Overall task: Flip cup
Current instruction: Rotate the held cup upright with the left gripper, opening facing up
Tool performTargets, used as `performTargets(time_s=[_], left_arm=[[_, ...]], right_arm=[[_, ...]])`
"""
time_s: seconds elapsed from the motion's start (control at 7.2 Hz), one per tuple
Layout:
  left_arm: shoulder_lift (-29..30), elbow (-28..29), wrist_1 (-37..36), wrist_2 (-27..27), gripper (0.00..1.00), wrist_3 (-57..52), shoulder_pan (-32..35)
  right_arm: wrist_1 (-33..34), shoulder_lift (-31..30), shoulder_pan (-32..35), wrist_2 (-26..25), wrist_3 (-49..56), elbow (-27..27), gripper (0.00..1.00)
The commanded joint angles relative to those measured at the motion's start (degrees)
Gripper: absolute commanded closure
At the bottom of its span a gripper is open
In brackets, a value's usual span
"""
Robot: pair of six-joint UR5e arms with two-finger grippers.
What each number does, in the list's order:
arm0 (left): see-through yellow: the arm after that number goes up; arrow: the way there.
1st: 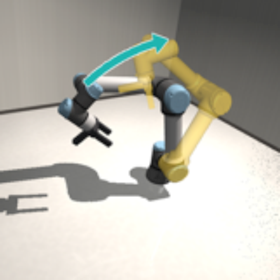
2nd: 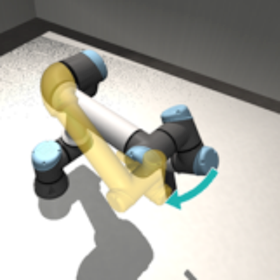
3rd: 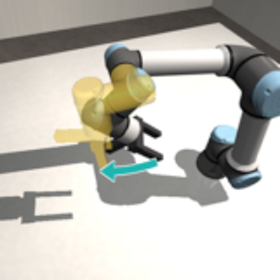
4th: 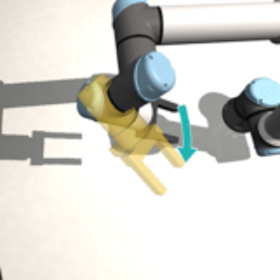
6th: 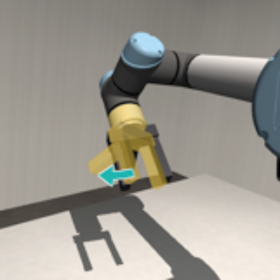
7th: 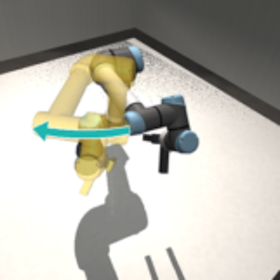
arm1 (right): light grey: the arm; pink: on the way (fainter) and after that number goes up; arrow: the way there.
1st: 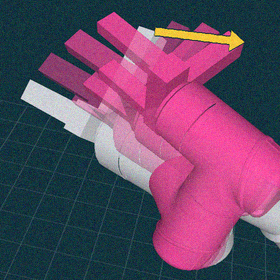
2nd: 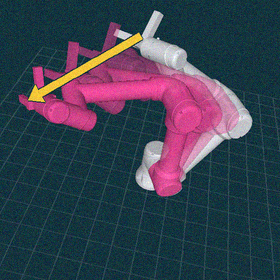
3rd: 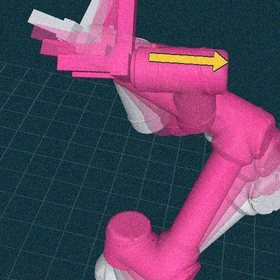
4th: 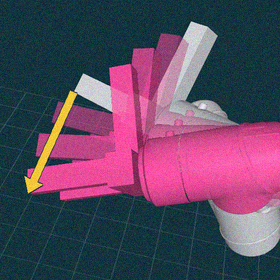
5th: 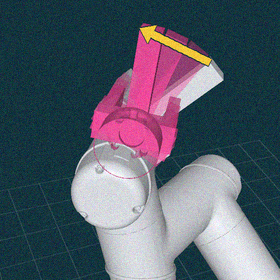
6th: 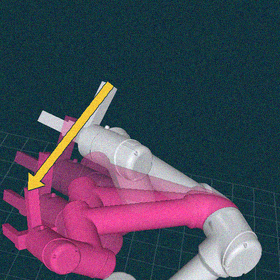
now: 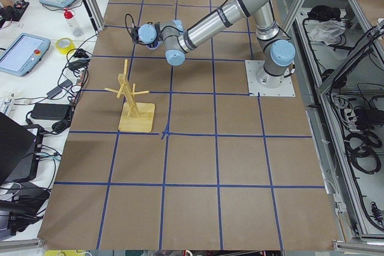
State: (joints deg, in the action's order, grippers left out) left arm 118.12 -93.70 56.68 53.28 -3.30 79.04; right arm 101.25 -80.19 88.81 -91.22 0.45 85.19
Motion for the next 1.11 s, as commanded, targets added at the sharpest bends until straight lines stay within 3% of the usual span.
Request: performTargets(time_s=[0.0, 0.14, 0.42, 0.56, 0.69, 0.97], left_arm=[[-1.8, 8.2, 4.9, 19.5, 1.00, 3.1, 2.9], [-0.6, 10.9, 4.9, 31.7, 1.00, 1.7, 5.1], [-0.5, 7.6, -1.2, 40.0, 1.00, -7.8, 7.3], [-1.3, 4.1, -3.7, 40.7, 1.00, -8.7, 7.4], [-0.8, 1.5, -11.7, 40.3, 1.00, -9.8, 7.4], [-1.1, -0.5, -14.4, 40.7, 1.00, -10.1, 7.4]], right_arm=[[0.1, 0.1, 0.0, 0.2, 0.0, 0.2, 0.00], [0.1, -0.1, 0.0, 0.1, 0.1, 0.8, 0.00], [0.1, -0.1, 0.0, 0.3, 0.0, 1.4, 0.00], [0.1, -0.1, 0.0, -0.1, 0.0, 1.4, 0.00], [0.0, -0.1, 0.0, -0.3, 0.1, 1.4, 0.00], [0.0, -0.1, 0.0, -0.4, 0.0, 1.4, 0.00]])
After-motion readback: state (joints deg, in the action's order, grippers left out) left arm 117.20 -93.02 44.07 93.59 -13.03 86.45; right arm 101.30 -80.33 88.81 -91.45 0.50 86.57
